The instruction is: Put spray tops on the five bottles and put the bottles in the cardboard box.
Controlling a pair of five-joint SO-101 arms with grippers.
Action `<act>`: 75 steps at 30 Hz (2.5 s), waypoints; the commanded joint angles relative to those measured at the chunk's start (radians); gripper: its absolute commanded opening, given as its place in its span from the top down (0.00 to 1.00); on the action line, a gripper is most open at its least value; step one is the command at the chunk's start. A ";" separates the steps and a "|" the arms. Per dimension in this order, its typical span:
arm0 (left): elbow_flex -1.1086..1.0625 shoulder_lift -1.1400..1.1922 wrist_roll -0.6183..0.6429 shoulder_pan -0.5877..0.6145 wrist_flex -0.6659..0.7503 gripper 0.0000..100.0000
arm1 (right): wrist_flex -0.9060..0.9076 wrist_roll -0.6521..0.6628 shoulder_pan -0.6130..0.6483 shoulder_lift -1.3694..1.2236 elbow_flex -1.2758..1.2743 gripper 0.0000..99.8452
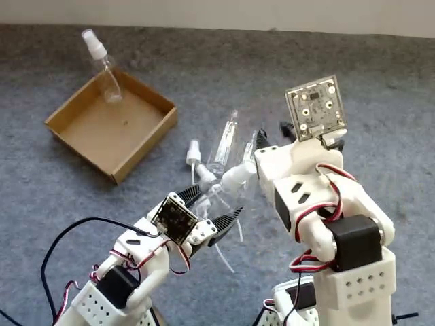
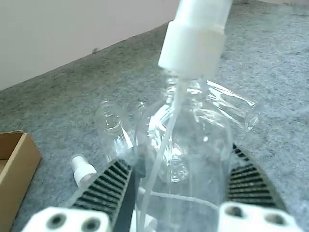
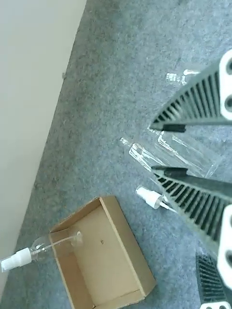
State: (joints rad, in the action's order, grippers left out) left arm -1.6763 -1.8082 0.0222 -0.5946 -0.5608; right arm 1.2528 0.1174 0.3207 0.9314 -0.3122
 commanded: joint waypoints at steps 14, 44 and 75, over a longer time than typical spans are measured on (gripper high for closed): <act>-0.018 -0.021 -0.002 0.013 0.009 0.85 | 0.048 -0.012 0.013 -0.002 -0.062 0.99; -0.018 -0.021 -0.002 0.021 0.011 0.85 | -0.076 -0.011 -0.082 -0.004 -0.059 0.99; -0.018 -0.021 -0.003 0.022 0.012 0.85 | 0.234 -0.017 0.071 0.082 -0.064 0.99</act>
State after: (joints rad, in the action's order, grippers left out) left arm -1.6763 -1.8082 0.0238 -0.5854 -0.5608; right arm 1.5152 0.1112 0.2793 0.9482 -0.3844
